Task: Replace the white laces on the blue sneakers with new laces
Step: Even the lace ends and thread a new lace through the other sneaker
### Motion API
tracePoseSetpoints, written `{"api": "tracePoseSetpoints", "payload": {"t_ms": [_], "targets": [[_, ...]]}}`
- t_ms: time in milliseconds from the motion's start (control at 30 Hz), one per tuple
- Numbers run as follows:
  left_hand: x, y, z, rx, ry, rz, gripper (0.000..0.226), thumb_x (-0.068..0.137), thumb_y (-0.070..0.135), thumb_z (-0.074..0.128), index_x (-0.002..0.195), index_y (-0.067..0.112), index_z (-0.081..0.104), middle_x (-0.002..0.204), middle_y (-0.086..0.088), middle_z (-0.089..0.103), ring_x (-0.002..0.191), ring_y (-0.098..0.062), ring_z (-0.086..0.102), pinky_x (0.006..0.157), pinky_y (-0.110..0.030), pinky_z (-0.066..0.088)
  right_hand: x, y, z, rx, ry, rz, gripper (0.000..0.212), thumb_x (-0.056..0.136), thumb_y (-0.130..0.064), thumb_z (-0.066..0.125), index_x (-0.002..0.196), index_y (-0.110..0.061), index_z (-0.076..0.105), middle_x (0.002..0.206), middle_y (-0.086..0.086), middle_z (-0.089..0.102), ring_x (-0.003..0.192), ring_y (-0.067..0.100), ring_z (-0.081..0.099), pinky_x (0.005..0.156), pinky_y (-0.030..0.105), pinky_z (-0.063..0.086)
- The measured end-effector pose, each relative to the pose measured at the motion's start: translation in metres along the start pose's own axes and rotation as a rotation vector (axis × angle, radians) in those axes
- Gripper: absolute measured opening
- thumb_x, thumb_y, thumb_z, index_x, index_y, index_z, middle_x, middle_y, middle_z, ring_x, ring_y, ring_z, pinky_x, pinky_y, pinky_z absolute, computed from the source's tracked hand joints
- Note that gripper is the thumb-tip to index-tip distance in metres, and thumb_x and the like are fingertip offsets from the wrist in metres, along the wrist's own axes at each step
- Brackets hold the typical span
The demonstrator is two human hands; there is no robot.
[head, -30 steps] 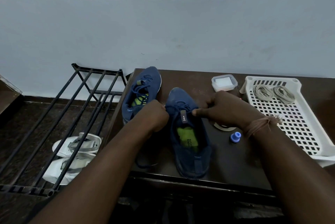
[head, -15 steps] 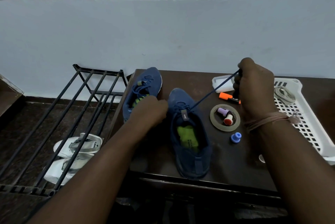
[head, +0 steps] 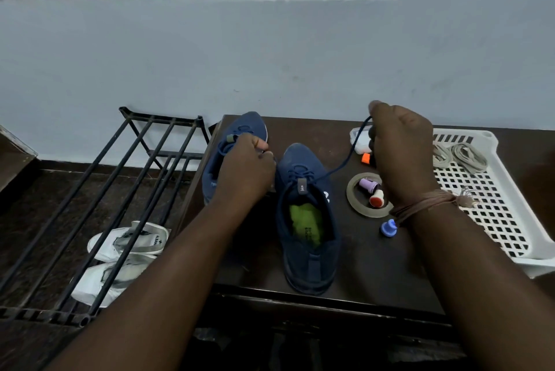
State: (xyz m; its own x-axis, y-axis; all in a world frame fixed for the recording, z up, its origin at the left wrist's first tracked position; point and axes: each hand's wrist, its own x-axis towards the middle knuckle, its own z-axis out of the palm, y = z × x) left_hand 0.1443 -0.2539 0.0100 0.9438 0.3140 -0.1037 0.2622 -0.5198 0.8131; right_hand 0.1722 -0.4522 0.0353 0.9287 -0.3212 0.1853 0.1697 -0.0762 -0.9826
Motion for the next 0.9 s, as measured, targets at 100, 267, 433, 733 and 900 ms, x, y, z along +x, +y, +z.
{"api": "tracePoseSetpoints", "payload": {"t_ms": [100,267,433,733,900], "targets": [[0.007,0.002,-0.006,-0.108,0.100,0.163,0.019,0.093,0.016,0.062,0.108,0.026,0.058,0.096,0.007,0.067,0.086,-0.006,0.064,0.067,-0.014,0.048,-0.004,-0.002,0.004,-0.004,-0.109,-0.032,0.050,0.092,-0.037,0.063,0.062,0.001,0.051,0.055,0.011,0.036,0.054,0.020,0.032,0.052,0.033,0.031],[0.009,0.009,-0.017,-0.216,0.213,0.404,0.025,0.092,0.009,0.062,0.106,0.029,0.067,0.102,0.012,0.067,0.086,0.003,0.060,0.075,-0.015,0.048,-0.014,-0.011,0.008,-0.013,-0.293,-0.176,0.027,0.099,-0.025,0.061,0.083,-0.007,0.072,0.054,-0.016,0.055,0.053,0.008,0.045,0.054,0.023,0.039],[0.003,0.004,-0.012,-0.079,0.007,0.471,0.050,0.082,0.014,0.059,0.127,0.037,0.063,0.135,0.015,0.059,0.138,-0.010,0.046,0.110,-0.041,0.045,-0.018,-0.005,0.015,-0.133,-0.523,-0.285,0.015,0.097,-0.013,0.061,0.090,-0.009,0.074,0.087,-0.008,0.072,0.071,-0.004,0.061,0.066,0.012,0.044],[0.000,0.008,0.001,0.074,0.004,0.586,0.028,0.093,0.020,0.070,0.119,0.026,0.074,0.104,0.013,0.075,0.089,-0.001,0.066,0.080,-0.017,0.052,-0.011,0.013,0.022,0.110,-0.508,0.162,0.024,0.093,-0.036,0.059,0.105,-0.015,0.059,0.066,-0.005,0.050,0.058,0.010,0.044,0.059,0.033,0.039],[0.009,0.000,-0.006,0.021,0.233,0.339,0.013,0.095,0.028,0.065,0.095,0.027,0.078,0.084,0.017,0.071,0.078,0.001,0.065,0.069,-0.021,0.053,-0.008,0.015,0.021,0.137,-0.332,0.254,0.031,0.107,-0.011,0.038,0.099,-0.009,0.068,0.070,0.000,0.045,0.057,0.008,0.042,0.056,0.021,0.046]]}}
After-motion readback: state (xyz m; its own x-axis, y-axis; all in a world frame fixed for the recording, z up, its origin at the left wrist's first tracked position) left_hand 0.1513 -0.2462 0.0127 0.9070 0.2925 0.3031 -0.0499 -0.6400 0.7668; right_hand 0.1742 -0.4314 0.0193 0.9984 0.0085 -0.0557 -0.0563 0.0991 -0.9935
